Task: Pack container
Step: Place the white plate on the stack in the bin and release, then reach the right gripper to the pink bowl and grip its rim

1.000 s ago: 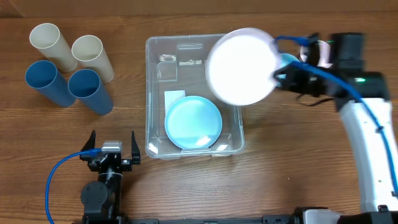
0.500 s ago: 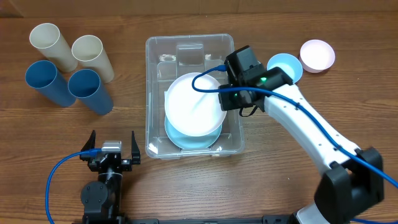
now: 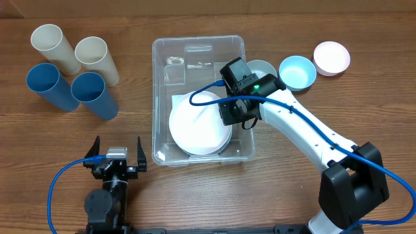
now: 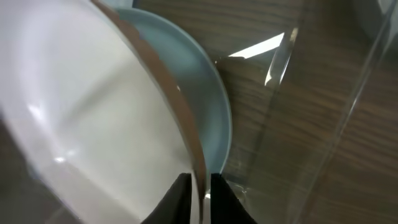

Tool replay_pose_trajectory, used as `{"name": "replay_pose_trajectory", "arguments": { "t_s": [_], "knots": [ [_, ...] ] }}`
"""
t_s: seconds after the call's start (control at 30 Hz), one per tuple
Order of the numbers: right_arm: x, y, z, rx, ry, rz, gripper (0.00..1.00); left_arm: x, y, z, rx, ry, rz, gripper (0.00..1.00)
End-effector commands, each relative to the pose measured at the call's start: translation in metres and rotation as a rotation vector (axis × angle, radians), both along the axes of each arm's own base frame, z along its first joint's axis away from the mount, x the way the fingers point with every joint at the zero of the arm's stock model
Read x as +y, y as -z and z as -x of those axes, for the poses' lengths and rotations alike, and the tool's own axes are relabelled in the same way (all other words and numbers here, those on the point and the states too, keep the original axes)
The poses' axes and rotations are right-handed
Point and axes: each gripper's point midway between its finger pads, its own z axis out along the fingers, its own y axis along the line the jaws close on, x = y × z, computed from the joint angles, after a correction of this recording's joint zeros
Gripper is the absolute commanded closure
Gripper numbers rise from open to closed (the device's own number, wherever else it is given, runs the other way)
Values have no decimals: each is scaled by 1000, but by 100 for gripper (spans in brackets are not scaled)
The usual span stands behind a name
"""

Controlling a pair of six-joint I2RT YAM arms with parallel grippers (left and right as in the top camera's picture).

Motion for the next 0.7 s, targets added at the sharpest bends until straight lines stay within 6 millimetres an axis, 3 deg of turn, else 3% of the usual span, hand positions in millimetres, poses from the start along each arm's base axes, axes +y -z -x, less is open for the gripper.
{"name": "replay_pose_trajectory", "arguments": {
  "t_s": [0.0, 0.23, 0.37, 0.4, 0.43, 0.47, 0.5, 0.57, 0.6, 0.67],
  "knots": [
    [0, -3, 0, -9, -1, 4, 65, 1, -1, 0, -7, -1, -22, 0],
    [2, -8, -6, -38, -31, 7, 66, 1, -1, 0, -7, -1, -22, 0],
    [15, -69, -31, -143, -20, -55, 68, 1, -1, 0, -7, -1, -22, 0],
    [13, -92, -41, -182, 9, -75, 60, 1, -1, 0, -7, -1, -22, 0],
    [1, -122, -57, -240, 67, -88, 55, 1, -1, 0, -7, -1, -22, 0],
    [-26, -149, -76, -302, 173, -74, 50, 1, -1, 0, -7, -1, -22, 0],
    [-44, -159, -86, -327, 245, -64, 47, 1, -1, 0, -7, -1, -22, 0],
    [-90, -172, -106, -361, 395, -62, 43, 1, -1, 0, -7, -1, -22, 0],
    [-129, -174, -118, -367, 522, -68, 41, 1, -1, 0, -7, -1, -22, 0],
    [-180, -170, -130, -363, 674, -70, 40, 1, -1, 0, -7, -1, -22, 0]
  ]
}}
